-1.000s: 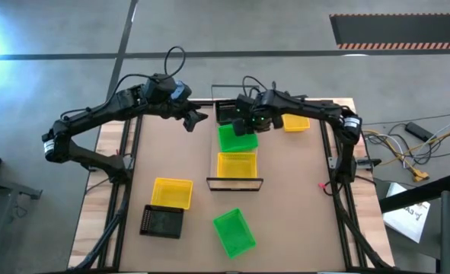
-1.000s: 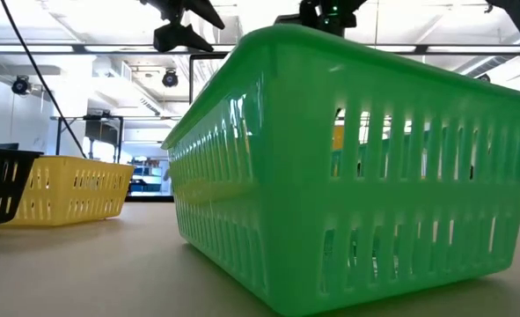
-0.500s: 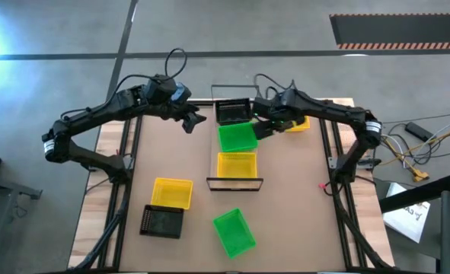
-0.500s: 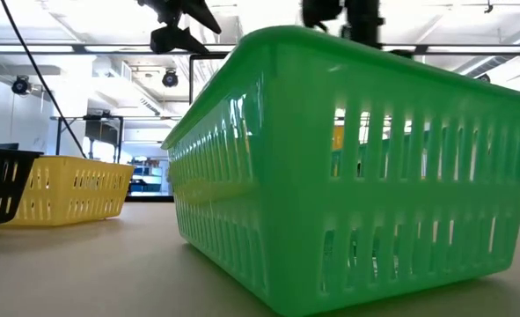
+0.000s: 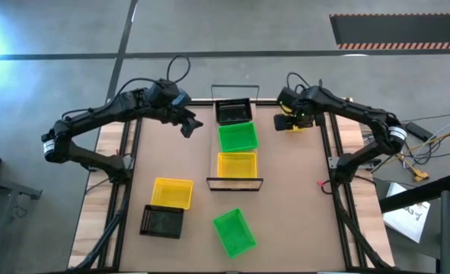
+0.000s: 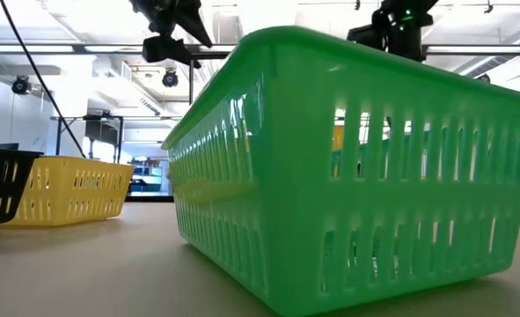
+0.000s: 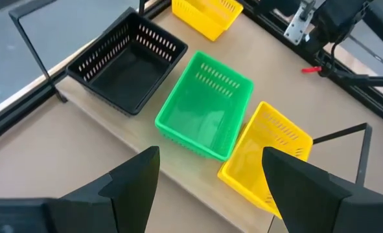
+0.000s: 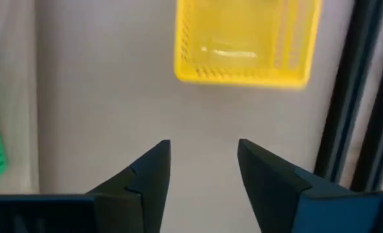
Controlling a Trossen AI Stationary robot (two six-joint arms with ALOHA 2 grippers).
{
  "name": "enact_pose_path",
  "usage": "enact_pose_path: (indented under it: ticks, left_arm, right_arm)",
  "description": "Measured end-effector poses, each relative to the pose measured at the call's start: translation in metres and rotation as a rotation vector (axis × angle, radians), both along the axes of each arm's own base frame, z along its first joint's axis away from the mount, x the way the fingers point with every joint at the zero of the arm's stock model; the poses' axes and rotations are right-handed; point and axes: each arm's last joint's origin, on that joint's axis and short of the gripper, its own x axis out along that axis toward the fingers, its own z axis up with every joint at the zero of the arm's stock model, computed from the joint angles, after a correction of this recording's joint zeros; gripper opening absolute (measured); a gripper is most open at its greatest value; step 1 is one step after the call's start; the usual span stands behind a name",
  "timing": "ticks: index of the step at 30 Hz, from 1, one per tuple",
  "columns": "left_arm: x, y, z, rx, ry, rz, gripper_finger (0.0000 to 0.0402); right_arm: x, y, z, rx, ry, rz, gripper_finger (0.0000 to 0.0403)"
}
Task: Stack baskets on shelf by color
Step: Stack the bottom yellow bin on top of the yellow bin on the shelf
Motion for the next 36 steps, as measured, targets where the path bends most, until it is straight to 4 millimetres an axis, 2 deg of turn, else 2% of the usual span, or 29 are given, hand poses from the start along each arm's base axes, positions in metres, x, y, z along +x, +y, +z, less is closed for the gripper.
enact_pose_path:
  ticks: [4,7,14,19,22,27,31,36]
  left_arm:
    - [0.0,0.0,-0.002,-0.007,0.006,0.001,0.0258]
    - [-0.002,-0.001,-0.003,-0.016,0.029,-0.011,0.0258]
    - [-0.028,-0.013,-0.021,-0.05,0.291,-0.12,0.0258]
    - [-0.038,-0.019,-0.039,-0.114,0.362,-0.147,0.0258]
    - [-0.043,-0.028,-0.05,-0.171,0.363,-0.258,0.0258]
    - [-0.049,-0.058,-0.064,-0.174,0.384,-0.542,0.0258]
    - [-0.05,-0.081,-0.086,-0.11,0.463,-0.73,0.0258]
    - [-0.041,-0.088,-0.125,-0.092,0.591,-0.704,0.0257]
  right_arm:
    - [-0.003,-0.003,0.0,-0.041,0.045,0.145,0.0188]
    - [-0.003,-0.005,-0.001,-0.065,0.077,0.161,0.0188]
    - [-0.001,-0.006,-0.01,-0.065,0.098,0.252,0.0187]
    - [-0.004,-0.004,-0.025,-0.064,0.119,0.355,0.0183]
    - [-0.007,0.0,-0.037,-0.058,0.13,0.402,0.0183]
    - [-0.012,0.012,-0.049,-0.062,0.11,0.404,0.0184]
    - [-0.013,0.025,-0.042,-0.113,0.044,0.382,0.0184]
    - [-0.014,0.045,-0.016,-0.228,-0.112,0.416,0.0185]
